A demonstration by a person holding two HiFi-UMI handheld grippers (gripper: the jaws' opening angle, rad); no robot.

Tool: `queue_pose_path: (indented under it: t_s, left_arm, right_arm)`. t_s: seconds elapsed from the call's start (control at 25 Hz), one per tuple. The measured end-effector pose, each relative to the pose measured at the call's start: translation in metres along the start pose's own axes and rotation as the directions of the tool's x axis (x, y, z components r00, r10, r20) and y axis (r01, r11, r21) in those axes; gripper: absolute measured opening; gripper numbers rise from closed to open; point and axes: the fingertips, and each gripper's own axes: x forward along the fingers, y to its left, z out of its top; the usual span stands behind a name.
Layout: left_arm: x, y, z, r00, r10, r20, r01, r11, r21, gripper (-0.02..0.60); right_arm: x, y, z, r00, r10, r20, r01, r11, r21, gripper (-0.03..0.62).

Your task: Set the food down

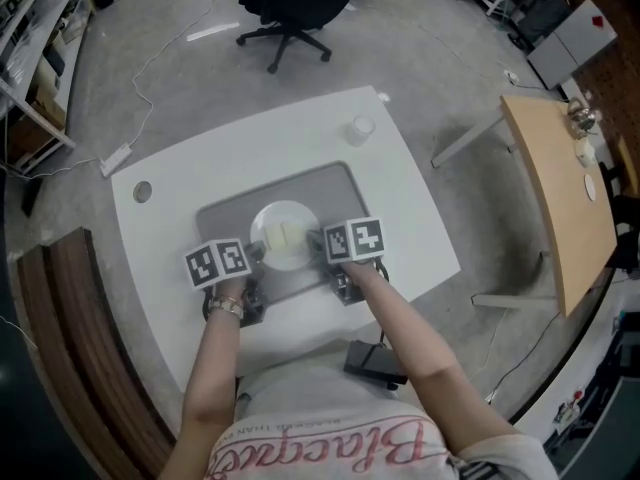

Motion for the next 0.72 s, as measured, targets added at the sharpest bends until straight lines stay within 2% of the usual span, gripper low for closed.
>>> queue_pose_path:
  t_s: [0.16,0.32,0.44,0.6,0.72]
  left_arm:
    - [0.0,0.003,0.002,0.999,0.036,0.006,-0.036,0.999,0.006,0.069]
    - [-0.004,0.0,0.007,0.997,0.071,0.036,-0.071,0.997,0.016,0.156]
    - [-0.018,0.002,0.015,0.991,0.1,0.085,-0.102,0.995,0.017,0.156]
    - [-0.047,-0.009,0.024,0.981,0.075,0.181,-0.077,0.997,0.007,0.085]
    - [-0.074,-0.029,0.022,0.968,0.024,0.251,-0.042,0.997,0.068,0.009]
  right_arm:
    - [0.004,0.002,0.002,1.0,0.003,0.008,-0.003,0.999,-0.039,0.098]
    - [-0.004,-0.006,0.011,0.998,-0.02,0.054,0.024,0.997,-0.073,0.153]
    - [-0.021,-0.008,0.021,0.996,0.013,0.086,-0.005,0.996,-0.088,0.131]
    - [-0.059,0.006,0.034,0.98,0.103,0.171,-0.086,0.991,-0.103,0.018]
    - [-0.102,0.037,0.043,0.933,0.226,0.279,-0.197,0.972,-0.129,0.003]
